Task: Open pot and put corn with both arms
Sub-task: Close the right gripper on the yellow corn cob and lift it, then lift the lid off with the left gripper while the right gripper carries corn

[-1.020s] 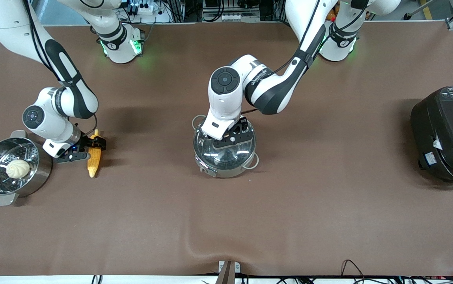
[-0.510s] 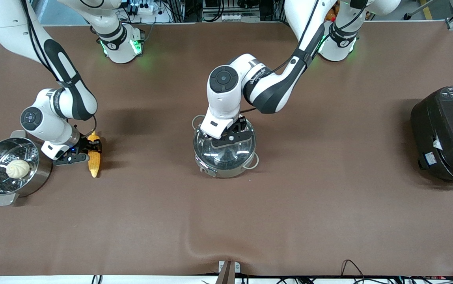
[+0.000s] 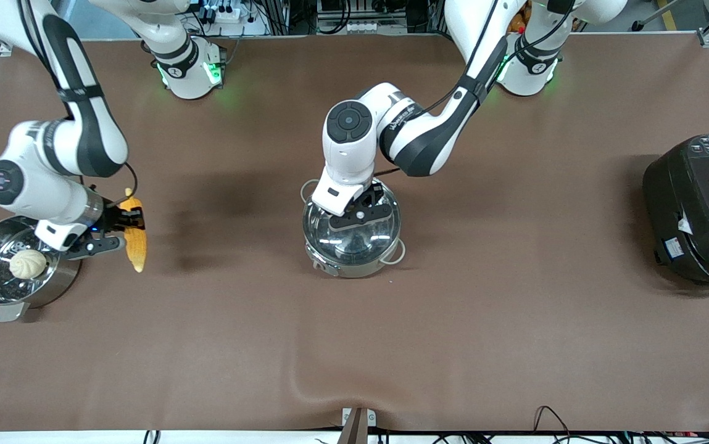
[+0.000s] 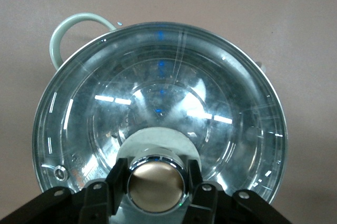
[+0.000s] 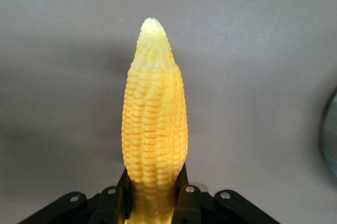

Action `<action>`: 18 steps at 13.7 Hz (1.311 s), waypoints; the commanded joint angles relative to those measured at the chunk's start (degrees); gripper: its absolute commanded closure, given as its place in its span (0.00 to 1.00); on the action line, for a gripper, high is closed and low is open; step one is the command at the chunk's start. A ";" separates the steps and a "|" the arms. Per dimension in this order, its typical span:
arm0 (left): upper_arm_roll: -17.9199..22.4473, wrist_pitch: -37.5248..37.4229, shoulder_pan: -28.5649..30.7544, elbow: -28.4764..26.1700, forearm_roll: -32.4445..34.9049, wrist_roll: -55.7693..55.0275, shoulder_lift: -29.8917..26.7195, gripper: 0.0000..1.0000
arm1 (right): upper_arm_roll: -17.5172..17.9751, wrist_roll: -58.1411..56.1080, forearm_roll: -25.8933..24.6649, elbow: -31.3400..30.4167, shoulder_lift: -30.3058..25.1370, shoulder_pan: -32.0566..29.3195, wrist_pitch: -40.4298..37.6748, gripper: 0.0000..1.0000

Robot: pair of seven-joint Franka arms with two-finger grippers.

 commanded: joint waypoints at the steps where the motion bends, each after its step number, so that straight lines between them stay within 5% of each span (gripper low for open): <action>1: 0.44 -1.18 0.74 0.61 -1.03 1.43 -3.87 1.00 | -0.19 1.70 0.45 6.46 0.20 2.27 -7.61 0.80; 6: 0.61 -12.58 5.22 -0.78 -2.53 8.98 -14.41 1.00 | -0.10 6.26 0.45 11.64 0.02 6.31 -12.87 0.80; 9: 0.61 -18.14 9.96 -3.94 -0.43 15.13 -19.94 1.00 | 0.33 18.10 0.88 14.65 0.37 13.76 -15.10 0.81; 13: 0.18 -17.53 19.45 -11.85 -0.24 28.13 -25.93 1.00 | 0.34 35.78 3.34 23.76 3.61 25.55 -15.53 0.81; 15: 0.09 -16.39 21.22 -16.24 -0.51 28.59 -27.51 1.00 | 0.34 38.01 9.56 27.29 5.72 27.58 -15.54 0.82; 18: 0.26 -4.02 23.77 -30.37 -0.25 29.21 -31.91 1.00 | 0.16 49.74 10.82 33.42 11.68 35.92 -15.09 0.82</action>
